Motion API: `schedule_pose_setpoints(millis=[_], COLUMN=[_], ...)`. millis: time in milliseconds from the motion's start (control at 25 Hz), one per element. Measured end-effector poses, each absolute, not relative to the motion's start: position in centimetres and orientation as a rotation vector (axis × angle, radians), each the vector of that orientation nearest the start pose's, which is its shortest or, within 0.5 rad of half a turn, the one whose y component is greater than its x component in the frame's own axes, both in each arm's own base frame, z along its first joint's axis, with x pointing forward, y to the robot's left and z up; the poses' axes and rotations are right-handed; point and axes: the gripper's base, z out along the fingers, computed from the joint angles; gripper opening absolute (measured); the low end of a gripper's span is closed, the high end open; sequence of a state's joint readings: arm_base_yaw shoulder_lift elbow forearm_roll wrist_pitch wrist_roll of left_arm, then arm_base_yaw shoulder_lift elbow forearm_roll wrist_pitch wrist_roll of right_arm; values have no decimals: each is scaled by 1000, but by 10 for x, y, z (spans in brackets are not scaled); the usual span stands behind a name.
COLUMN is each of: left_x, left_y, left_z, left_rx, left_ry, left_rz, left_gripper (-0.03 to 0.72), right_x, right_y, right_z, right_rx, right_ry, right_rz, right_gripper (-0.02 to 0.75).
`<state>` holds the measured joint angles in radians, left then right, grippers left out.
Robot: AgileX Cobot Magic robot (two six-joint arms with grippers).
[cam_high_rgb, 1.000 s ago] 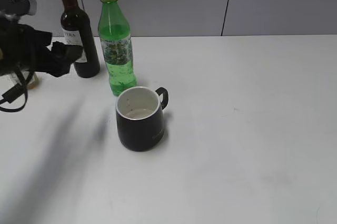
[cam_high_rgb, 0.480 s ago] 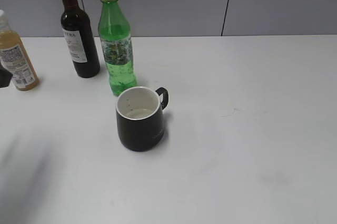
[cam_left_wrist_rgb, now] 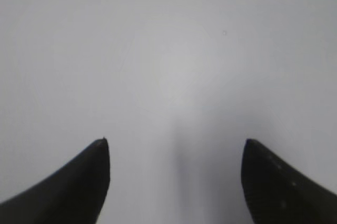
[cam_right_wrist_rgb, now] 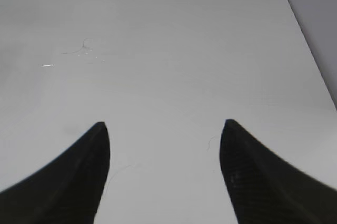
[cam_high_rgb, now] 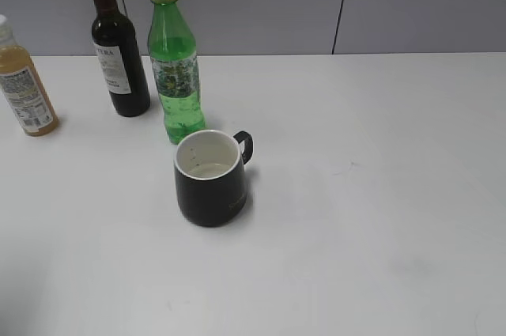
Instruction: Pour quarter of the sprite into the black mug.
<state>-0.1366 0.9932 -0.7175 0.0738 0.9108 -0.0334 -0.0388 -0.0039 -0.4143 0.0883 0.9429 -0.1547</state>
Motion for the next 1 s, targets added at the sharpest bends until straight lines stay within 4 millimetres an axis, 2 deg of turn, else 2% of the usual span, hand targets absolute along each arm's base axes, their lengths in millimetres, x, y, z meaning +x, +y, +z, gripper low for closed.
schedule_pose_setpoints(millis=[280,520,600,1000], left_x=[121,86,75,39], left_y=[-11,-6,-5,2], left_z=[272,267,264,275], left_rx=[132,98,80,54], left_ry=[2650,2570,2545,2306], left_rz=[25,9,1,-10], left_gripper=[589,589,589,589], right_x=[9,9,9,9], right_y=[6,6,6,6], right_z=[263,263,263,263], right_rx=[-110,-110,-110,-110], right_ry=[2002,2002,2002,2002], right_rz=[-19,-19,-19,-19], right_gripper=[500,500,500,500])
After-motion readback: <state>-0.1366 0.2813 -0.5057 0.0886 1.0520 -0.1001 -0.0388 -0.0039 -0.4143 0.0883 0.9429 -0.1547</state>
